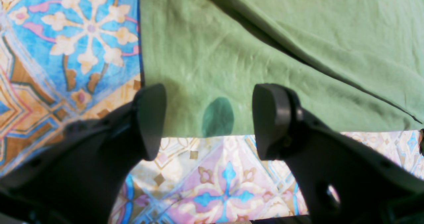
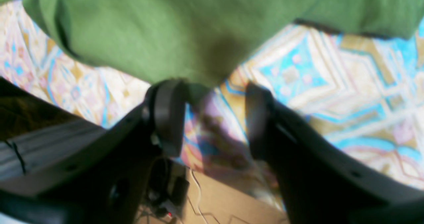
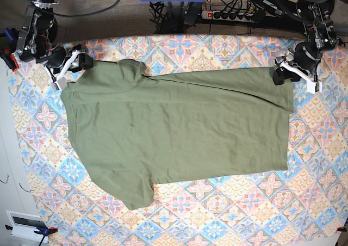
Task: Layout the t-shirt on the table in an organized manner, then fold the t-shirt properly
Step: 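Release the fold and regrasp the shirt collar area with the right gripper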
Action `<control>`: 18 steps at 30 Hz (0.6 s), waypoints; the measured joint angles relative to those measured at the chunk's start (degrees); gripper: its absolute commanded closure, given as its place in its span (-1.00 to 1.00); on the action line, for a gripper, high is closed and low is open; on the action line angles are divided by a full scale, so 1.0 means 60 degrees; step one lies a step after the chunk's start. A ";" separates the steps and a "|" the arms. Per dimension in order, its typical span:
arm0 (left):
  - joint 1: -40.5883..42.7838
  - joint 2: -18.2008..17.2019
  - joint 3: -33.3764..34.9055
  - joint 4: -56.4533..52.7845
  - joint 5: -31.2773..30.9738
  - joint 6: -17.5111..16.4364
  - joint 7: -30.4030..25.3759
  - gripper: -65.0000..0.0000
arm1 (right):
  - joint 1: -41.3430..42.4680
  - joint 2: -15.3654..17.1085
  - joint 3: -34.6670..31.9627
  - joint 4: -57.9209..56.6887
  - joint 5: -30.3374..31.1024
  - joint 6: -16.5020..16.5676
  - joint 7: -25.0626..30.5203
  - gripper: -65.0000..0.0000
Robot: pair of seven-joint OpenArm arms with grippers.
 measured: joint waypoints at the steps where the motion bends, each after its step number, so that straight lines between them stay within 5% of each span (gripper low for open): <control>1: 0.0000 0.0004 0.0000 -0.0004 0.0004 0.0000 0.0004 -0.25 | 0.0022 -0.0055 0.0000 0.0029 0.0000 0.0000 -0.0011 0.11; 15: -0.0007 0.0004 0.0000 0.0000 0.0000 -0.0007 0.0000 -0.25 | 0.0648 -0.0200 -0.0812 0.0069 -0.0040 -0.0004 -0.0022 0.13; 18: -0.0004 0.0004 0.0000 0.0000 0.0000 -0.0004 0.0000 -0.25 | 0.0630 -0.0233 -0.0787 0.0058 -0.0033 0.0000 -0.0062 0.41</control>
